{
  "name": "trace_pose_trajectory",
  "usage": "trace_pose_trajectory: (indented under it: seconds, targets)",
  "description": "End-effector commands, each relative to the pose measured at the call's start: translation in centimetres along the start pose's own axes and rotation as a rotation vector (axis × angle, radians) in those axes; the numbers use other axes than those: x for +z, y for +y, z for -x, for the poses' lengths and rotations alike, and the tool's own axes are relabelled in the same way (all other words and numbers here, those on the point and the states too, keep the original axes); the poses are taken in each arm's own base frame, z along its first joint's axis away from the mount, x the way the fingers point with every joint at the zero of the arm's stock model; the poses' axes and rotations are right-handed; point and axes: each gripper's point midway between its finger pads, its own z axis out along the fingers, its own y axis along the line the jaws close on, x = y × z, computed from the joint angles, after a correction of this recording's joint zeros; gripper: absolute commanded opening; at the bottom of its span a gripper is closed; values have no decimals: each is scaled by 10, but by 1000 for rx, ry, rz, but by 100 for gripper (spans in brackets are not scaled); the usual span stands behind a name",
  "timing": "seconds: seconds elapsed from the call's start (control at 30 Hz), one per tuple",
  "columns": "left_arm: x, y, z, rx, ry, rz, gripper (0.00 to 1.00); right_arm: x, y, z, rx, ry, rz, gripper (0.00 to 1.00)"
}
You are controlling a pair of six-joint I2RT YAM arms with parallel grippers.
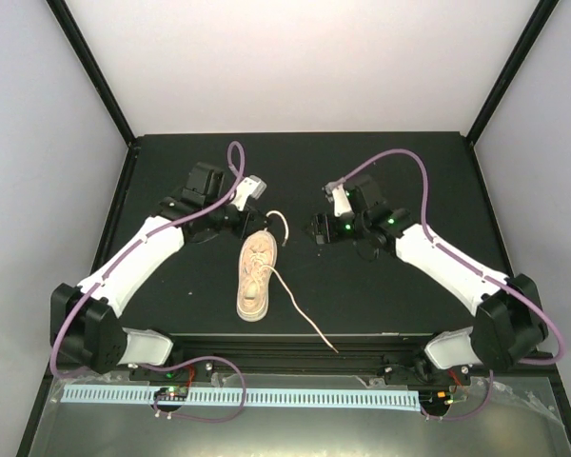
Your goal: Tie the shoes
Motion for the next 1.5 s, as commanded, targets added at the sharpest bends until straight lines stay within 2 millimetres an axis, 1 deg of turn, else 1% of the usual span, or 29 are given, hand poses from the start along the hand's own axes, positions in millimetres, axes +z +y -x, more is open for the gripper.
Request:
trace_pose_trajectory:
  seconds: [0.0, 0.03, 0.07, 0.13, 0.17, 0.2, 0.23, 0.27, 0.37, 0.43, 0.5, 0.6, 0.7, 0.77, 0.9, 1.0, 1.07, 1.1, 1.13, 1.23, 1.27, 1.37, 1.4, 1.47]
  targets:
    - [-4, 3, -47, -169, 219, -69, 1, -22, -19, -36, -29, 42, -126, 79]
    - [-2, 8, -53, -186, 241, -69, 2, -22, -20, -51, -34, 67, -139, 79]
    - [0, 18, -59, -203, 269, -37, 2, -23, -22, -66, -34, 86, -149, 79]
    - [4, 47, -78, -230, 354, 101, 2, -21, -21, -99, -18, 137, -140, 79]
    - [6, 54, -83, -240, 376, 124, 2, -19, -19, -114, -1, 164, -128, 78]
    - [8, 55, -83, -255, 373, 111, 2, -16, -16, -130, 12, 190, -115, 78]
    - [11, 52, -83, -283, 361, 73, 2, -14, -11, -143, 22, 211, -100, 77]
    - [13, 43, -80, -311, 339, 6, 2, -12, -5, -156, 20, 235, -85, 77]
    - [16, 26, -73, -377, 295, -147, 3, -7, 10, -185, -12, 294, -73, 77]
    - [14, 15, -69, -423, 265, -237, 3, -5, 10, -199, -50, 323, -107, 77]
    - [9, 4, -62, -450, 216, -336, 3, -4, 5, -210, -87, 347, -151, 76]
    - [1, -3, -63, -475, 185, -381, 4, -3, 0, -223, -147, 386, -194, 71]
    - [-4, -4, -67, -474, 183, -384, 4, 2, 2, -235, -209, 419, -214, 62]
    - [-7, -6, -66, -474, 168, -411, 4, 8, 6, -240, -234, 431, -217, 57]
    - [-9, -7, -64, -486, 129, -456, 4, 23, 17, -245, -258, 442, -195, 51]
    - [-10, -3, -66, -506, 110, -467, 4, 33, 14, -249, -263, 451, -224, 46]
    - [-14, 3, -62, -558, 74, -483, 4, 37, 9, -251, -265, 451, -250, 41]
    - [-17, 8, -60, -612, 47, -501, 4, 39, 6, -253, -265, 454, -264, 37]
    - [-19, 16, -56, -620, -3, -503, 4, 40, 4, -254, -266, 457, -273, 35]
    - [-23, 37, -58, -674, -59, -399, 5, 42, 1, -255, -268, 456, -291, 29]
    - [-26, 45, -59, -718, -83, -378, 5, 42, 0, -254, -266, 454, -295, 26]
    - [-40, 65, -56, -831, -193, -371, 5, 43, 2, -253, -261, 442, -292, 17]
    - [-47, 64, -51, -828, -225, -363, 5, 44, 2, -252, -259, 438, -293, 13]
    - [-52, 61, -46, -838, -258, -361, 6, 45, 3, -252, -253, 432, -288, 6]
